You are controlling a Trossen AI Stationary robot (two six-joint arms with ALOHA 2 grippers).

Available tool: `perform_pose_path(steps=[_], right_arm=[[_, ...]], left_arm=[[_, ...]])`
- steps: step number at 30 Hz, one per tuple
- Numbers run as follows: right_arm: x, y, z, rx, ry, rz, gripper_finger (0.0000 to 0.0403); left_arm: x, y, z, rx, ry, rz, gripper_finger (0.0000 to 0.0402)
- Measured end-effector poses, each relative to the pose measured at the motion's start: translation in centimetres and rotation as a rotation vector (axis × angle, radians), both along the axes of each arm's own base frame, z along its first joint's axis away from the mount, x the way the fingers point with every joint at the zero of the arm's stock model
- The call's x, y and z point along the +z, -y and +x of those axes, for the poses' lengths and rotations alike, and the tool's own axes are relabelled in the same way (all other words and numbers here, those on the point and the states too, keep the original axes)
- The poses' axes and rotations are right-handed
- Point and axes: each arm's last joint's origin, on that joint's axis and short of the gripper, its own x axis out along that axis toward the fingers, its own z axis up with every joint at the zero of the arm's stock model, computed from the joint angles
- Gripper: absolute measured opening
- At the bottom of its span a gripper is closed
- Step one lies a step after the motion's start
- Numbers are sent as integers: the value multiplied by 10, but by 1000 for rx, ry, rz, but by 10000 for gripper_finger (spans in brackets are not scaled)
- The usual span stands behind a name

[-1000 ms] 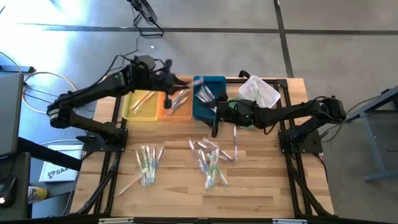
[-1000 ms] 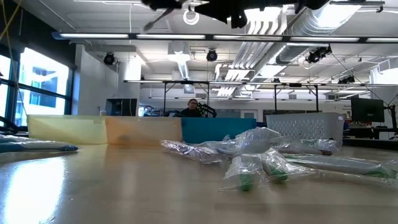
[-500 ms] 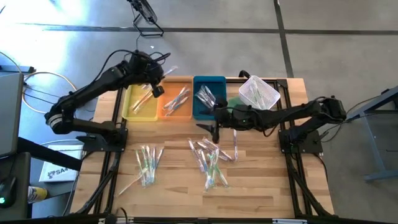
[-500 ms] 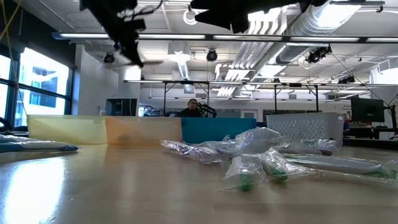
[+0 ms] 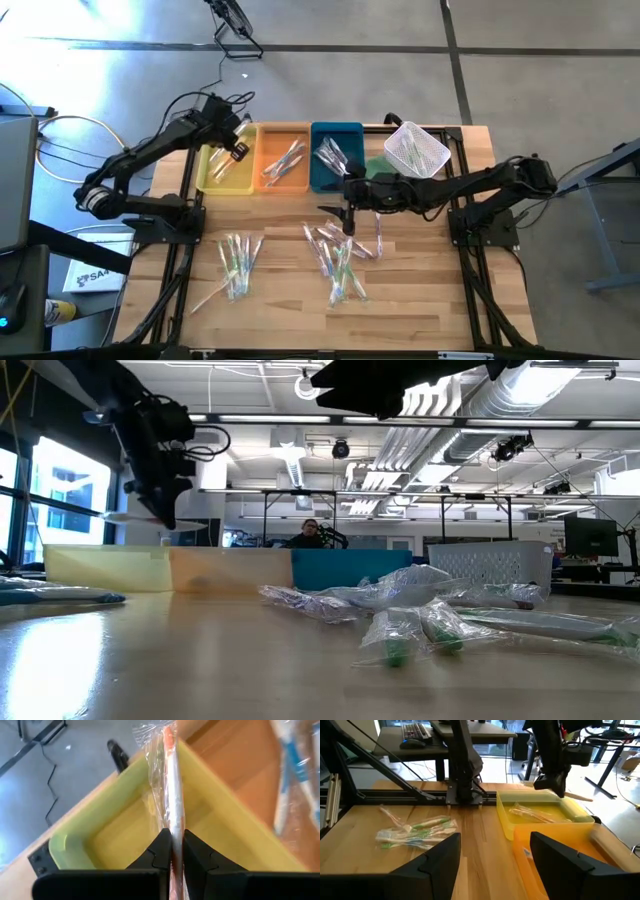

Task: Pick & Place Toothbrushes
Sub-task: Put the yellow toothbrush into the yellow bin

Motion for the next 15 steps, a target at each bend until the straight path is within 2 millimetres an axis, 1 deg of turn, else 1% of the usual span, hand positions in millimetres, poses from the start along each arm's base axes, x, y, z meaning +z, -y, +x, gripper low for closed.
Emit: perform_pose_path(steps=[9, 13, 15], right_arm=[[0, 0, 0, 0, -3, 0, 231], [-1, 0, 0, 0, -10, 0, 231], [-1, 0, 0, 0, -9, -1, 231]], left_arm=[[-33, 5, -6, 64, -18, -3, 20], [-37, 5, -6, 72, -8, 1, 21], [-37, 5, -6, 71, -9, -5, 30]])
